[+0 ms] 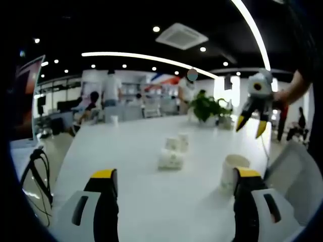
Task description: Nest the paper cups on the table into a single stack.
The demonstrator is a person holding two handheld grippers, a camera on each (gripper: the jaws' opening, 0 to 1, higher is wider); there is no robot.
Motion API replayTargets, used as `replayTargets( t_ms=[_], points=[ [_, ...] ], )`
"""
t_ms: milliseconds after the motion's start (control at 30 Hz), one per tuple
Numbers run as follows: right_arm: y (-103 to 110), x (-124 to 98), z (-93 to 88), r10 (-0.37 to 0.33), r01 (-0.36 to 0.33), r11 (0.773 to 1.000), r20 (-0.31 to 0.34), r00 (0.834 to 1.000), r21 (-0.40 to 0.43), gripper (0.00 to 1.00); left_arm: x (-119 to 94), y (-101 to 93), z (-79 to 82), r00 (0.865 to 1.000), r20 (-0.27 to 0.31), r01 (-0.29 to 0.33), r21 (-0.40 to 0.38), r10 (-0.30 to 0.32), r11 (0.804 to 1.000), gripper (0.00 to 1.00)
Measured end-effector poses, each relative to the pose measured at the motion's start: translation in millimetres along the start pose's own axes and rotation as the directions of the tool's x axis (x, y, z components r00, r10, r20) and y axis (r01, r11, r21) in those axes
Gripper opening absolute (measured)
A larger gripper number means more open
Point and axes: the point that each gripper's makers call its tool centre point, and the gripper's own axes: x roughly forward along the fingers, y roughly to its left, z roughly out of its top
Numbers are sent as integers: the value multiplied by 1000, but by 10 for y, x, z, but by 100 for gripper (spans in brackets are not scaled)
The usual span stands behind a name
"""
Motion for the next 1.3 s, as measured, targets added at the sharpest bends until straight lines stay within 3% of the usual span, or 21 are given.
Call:
replayTargets(
  t_ms=[233, 667, 800, 1100, 1300],
  points=[
    [-68, -99, -116, -45, 44, 996, 9, 999, 77, 42, 1, -19, 9, 1000, -5, 8, -1, -8, 1000, 93],
    [-125, -143, -127, -121, 119, 990, 25, 992, 79, 58, 30, -48, 41, 1000, -4, 15, 3, -15, 1000, 93],
    [-230, -189, -127, -188, 184, 979, 35, 982, 82, 74, 33, -44, 44, 1000, -3, 13, 2, -13, 1000, 93],
    [-389, -334, -186, -269, 258, 956, 65, 961, 137, 86, 58, -67, 38, 1000, -6, 24, 1, -24, 1000, 93],
    [-538, -416, -321, -350, 324, 918, 78, 934, 230, 100, 87, -67, 53, 1000, -2, 30, -2, -30, 1000, 93]
  ],
)
